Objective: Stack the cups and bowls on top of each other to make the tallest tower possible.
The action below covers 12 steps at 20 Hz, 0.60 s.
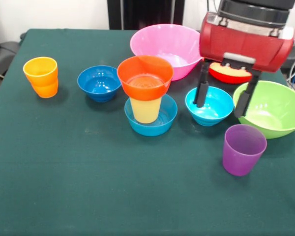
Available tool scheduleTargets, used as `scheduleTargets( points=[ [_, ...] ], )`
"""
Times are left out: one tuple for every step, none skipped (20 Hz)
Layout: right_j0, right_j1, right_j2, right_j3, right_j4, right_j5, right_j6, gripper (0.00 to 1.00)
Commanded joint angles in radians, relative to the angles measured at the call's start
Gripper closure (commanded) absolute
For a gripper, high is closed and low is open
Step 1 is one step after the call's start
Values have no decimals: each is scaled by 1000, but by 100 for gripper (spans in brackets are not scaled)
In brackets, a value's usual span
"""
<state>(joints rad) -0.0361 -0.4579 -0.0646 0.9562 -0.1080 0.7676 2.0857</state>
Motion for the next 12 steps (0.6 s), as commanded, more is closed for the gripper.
scheduleTargets(
  points=[
    [24, 22, 25, 160, -5, -36, 129, 0],
    [25, 24, 23, 164, -7, -48, 128, 0],
    [25, 26, 22, 164, -6, -54, 128, 0],
    [27, 28, 20, 165, -7, -57, 127, 0],
    [27, 29, 19, 165, -7, -61, 127, 0],
    [30, 31, 16, 166, -9, -65, 128, 0],
    [33, 33, 13, 164, -10, -67, 129, 0],
    [35, 36, 10, 163, -11, -69, 130, 0],
    [39, 40, 6, 162, -12, -74, 133, 0],
    [43, 44, 2, 161, -14, -79, 136, 0],
    [48, 46, -4, 160, -16, -85, 140, 0],
    [51, 47, -8, 161, -15, -88, 142, 0]
  ],
)
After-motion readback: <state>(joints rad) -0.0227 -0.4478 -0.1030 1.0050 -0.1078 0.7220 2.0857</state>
